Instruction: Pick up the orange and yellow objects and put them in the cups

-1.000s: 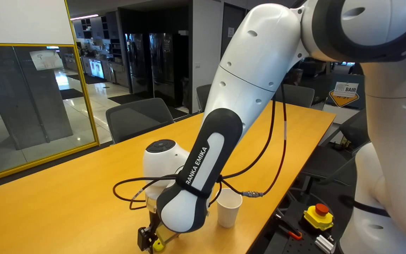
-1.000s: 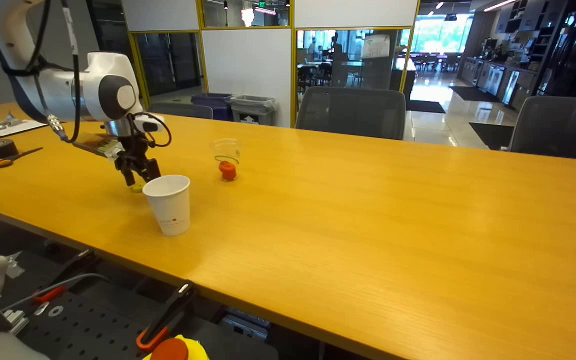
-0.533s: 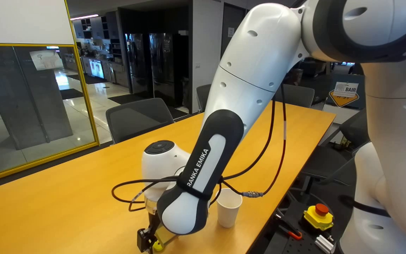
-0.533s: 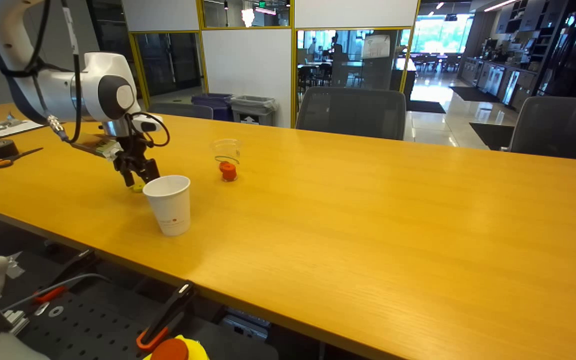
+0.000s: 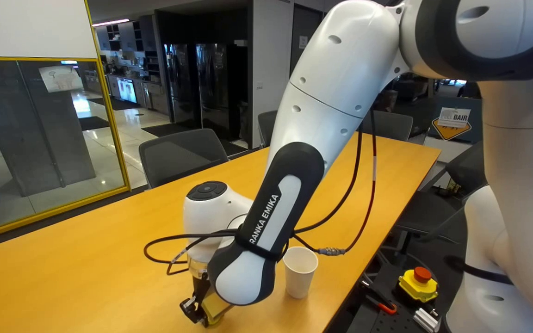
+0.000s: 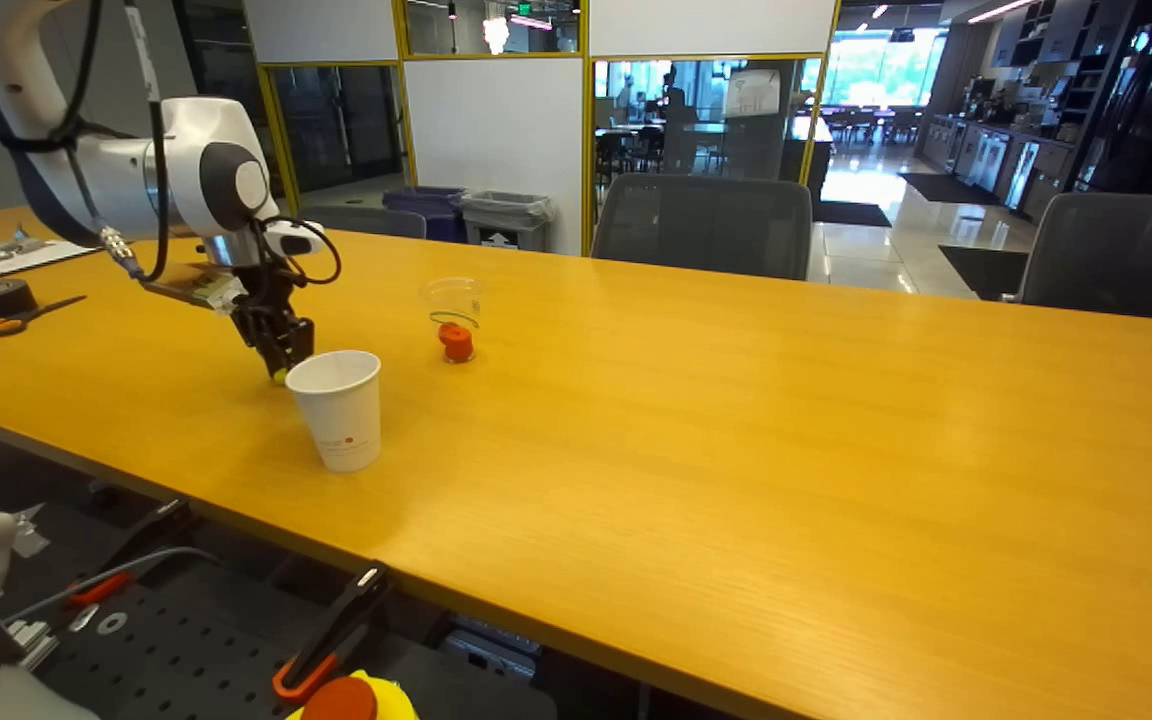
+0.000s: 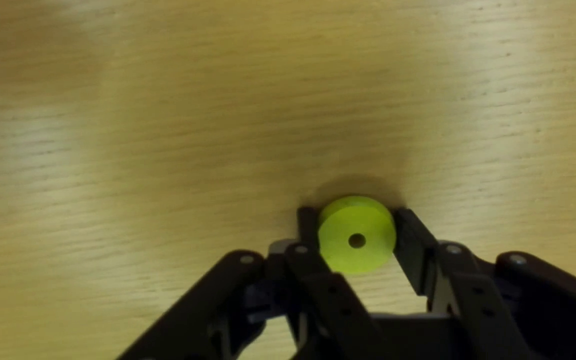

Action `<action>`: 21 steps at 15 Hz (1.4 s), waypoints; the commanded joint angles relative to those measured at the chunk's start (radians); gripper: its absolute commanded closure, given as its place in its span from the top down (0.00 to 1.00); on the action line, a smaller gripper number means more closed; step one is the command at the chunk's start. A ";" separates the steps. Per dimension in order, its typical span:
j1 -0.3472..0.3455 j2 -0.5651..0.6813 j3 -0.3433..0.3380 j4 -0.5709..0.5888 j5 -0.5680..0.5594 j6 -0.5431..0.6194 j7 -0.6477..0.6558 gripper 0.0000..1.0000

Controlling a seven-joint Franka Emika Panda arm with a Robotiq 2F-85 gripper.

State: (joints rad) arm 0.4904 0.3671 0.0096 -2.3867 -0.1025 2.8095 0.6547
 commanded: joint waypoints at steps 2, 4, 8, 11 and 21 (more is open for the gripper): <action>0.026 -0.023 -0.051 -0.003 -0.068 -0.014 0.066 0.21; 0.020 -0.061 -0.083 -0.019 -0.101 -0.041 0.086 0.21; 0.000 -0.146 -0.161 -0.065 -0.204 -0.058 0.159 0.21; -0.045 -0.214 -0.193 -0.099 -0.309 -0.086 0.238 0.21; -0.270 -0.481 -0.036 -0.242 -0.514 -0.258 0.419 0.21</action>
State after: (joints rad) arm 0.2838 0.0059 -0.0989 -2.5593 -0.5714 2.5954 1.0063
